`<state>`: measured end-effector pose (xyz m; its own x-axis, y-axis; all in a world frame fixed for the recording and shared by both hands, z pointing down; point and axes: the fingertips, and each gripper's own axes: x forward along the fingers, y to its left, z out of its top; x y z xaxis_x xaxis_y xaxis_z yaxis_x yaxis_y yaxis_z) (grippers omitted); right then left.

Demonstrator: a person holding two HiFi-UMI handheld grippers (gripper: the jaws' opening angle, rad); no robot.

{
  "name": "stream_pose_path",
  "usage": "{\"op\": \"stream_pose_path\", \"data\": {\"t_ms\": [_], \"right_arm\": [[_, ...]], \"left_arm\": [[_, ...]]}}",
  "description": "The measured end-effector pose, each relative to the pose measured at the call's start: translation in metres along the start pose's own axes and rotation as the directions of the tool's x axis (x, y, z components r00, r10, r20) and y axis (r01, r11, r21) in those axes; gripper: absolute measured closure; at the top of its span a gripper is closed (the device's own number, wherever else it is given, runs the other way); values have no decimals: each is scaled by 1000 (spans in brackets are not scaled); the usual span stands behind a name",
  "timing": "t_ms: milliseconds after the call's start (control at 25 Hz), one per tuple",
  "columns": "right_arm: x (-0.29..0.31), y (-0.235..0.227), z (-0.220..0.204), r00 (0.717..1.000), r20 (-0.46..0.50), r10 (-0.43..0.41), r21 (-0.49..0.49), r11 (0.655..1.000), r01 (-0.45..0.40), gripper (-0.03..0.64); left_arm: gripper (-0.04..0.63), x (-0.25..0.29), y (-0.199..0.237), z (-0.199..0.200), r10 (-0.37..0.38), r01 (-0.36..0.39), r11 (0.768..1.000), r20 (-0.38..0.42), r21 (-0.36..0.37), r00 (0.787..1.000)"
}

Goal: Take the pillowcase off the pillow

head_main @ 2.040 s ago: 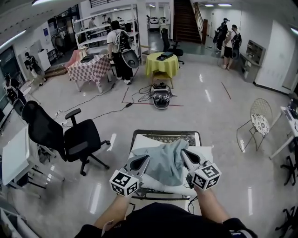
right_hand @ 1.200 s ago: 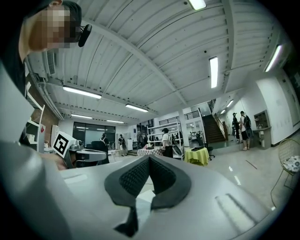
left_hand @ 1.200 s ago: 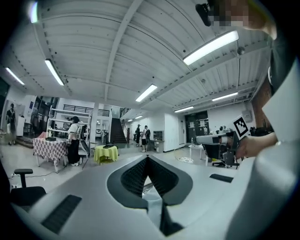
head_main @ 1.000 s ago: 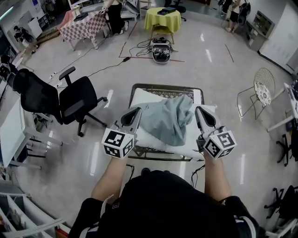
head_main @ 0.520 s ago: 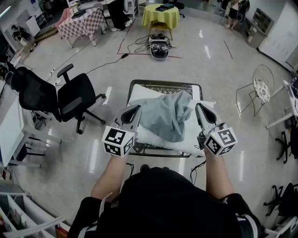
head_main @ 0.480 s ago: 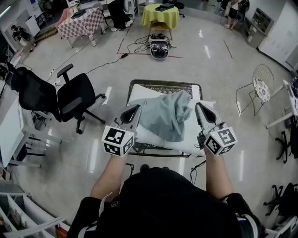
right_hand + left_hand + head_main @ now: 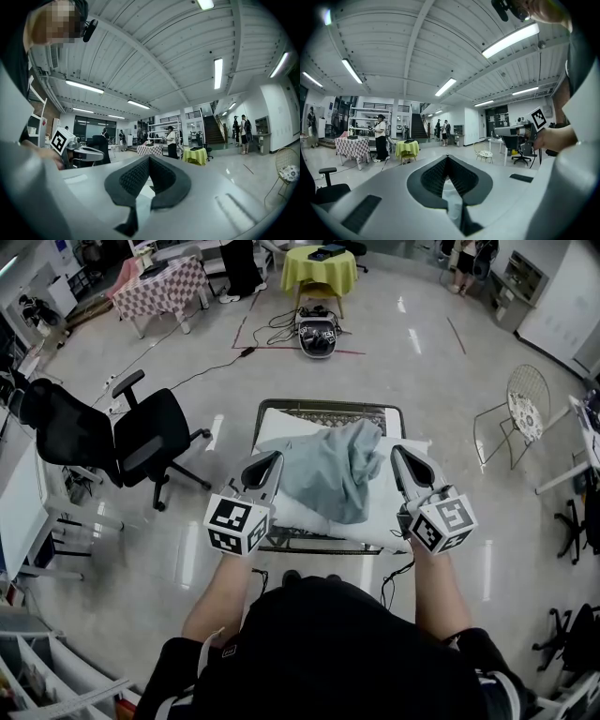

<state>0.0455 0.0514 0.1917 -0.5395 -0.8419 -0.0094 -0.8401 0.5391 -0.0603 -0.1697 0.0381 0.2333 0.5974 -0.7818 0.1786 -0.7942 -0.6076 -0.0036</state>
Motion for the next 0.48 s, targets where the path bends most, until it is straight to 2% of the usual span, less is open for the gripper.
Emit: {"op": "stream_pose_path", "data": {"t_ms": [480], "right_arm": [[-6,0,-12,1000,-5,-12,35,999,12,609]], "left_arm": [[591,-4,0,-6,-4,3,1000,-17,-4,1000]]}}
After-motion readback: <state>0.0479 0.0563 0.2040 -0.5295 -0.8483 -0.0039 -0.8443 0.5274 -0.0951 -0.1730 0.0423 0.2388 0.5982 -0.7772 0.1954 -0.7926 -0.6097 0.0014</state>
